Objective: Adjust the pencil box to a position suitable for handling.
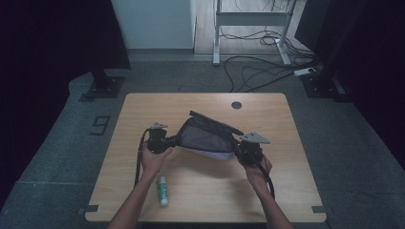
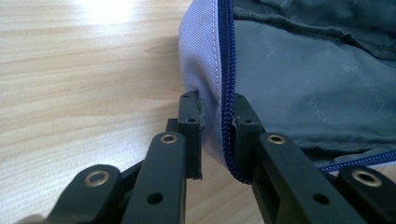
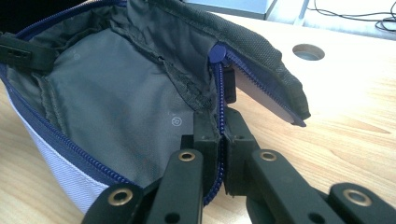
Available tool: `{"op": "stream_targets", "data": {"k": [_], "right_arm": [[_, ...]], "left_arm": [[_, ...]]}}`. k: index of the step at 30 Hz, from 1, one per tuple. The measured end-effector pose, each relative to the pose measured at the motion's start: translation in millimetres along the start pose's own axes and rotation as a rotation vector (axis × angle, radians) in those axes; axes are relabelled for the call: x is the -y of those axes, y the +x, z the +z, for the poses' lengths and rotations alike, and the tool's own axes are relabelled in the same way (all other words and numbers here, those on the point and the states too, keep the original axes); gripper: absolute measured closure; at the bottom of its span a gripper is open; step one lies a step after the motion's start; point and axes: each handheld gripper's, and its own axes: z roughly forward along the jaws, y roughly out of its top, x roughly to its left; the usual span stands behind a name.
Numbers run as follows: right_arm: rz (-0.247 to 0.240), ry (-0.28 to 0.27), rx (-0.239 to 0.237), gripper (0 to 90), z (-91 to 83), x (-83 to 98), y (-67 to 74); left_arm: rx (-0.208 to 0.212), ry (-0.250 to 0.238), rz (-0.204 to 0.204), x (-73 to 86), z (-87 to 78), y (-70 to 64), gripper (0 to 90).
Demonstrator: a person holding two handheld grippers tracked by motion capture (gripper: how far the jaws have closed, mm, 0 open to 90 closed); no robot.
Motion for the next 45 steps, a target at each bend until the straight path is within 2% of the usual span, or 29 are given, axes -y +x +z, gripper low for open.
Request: {"op": "stream_targets", "data": {"k": [7,16,22,23,30,32,34,36,37,38,39,40,41,42,43,44,45], "right_arm": [[-0.015,-0.003,-0.026,85.1,-7.8,10.2,6.5],[-0.022,0.007,-0.043,85.1,-17.0,21.3,7.0],[-0.017,0.052,-0.056,85.1,-13.0,36.5,2.2],[-0.006,0.076,-0.066,84.9,-8.9,41.7,-2.0],[0.001,0.115,-0.071,83.3,-0.1,50.9,-9.2],[-0.003,0.133,-0.068,81.9,3.2,53.4,-10.0],[-0.005,0.149,-0.062,81.5,5.4,54.9,-10.7],[-0.005,0.159,-0.058,80.7,6.9,56.4,-11.2],[-0.007,0.160,-0.053,76.9,7.4,58.2,-11.3],[-0.007,0.160,-0.053,76.9,7.4,58.2,-11.3],[-0.008,0.162,-0.042,69.2,8.0,60.0,-10.7],[-0.008,0.162,-0.042,69.2,8.0,60.0,-10.7],[-0.011,0.160,-0.035,64.6,7.7,60.4,-10.5],[-0.011,0.152,-0.007,54.0,6.8,60.8,-10.7],[0.002,0.145,0.014,49.2,5.7,60.5,-12.1],[0.002,0.145,0.014,49.2,5.7,60.5,-12.1],[0.025,0.129,0.014,44.8,3.7,60.2,-15.2]], "left_arm": [[0.006,0.012,0.009,14.0,-10.6,-4.1,77.5],[0.014,0.042,0.020,32.7,-11.5,-13.2,77.2],[0.010,0.119,0.046,46.9,-1.7,-18.6,76.3],[0.007,0.141,0.056,49.6,2.3,-20.3,75.9],[0.009,0.181,0.065,55.6,10.5,-21.2,73.8],[0.015,0.178,0.059,56.4,11.4,-20.0,70.2],[0.017,0.177,0.056,56.7,12.0,-19.1,58.4],[0.029,0.180,0.044,56.8,12.6,-17.8,56.6],[0.028,0.178,0.042,56.9,12.6,-17.4,54.2],[0.025,0.177,0.042,56.9,12.6,-17.0,54.2],[0.018,0.171,0.035,56.9,12.5,-16.3,50.3],[0.018,0.171,0.035,56.9,12.5,-16.3,48.7],[0.006,0.163,0.037,56.8,12.0,-15.6,48.7],[0.007,0.155,0.037,56.8,11.6,-15.3,44.3],[0.020,0.130,0.040,57.2,10.7,-14.9,38.0],[0.020,0.130,0.040,57.2,10.7,-14.9,34.7],[0.027,0.099,0.040,57.1,7.7,-14.6,32.1]]}}
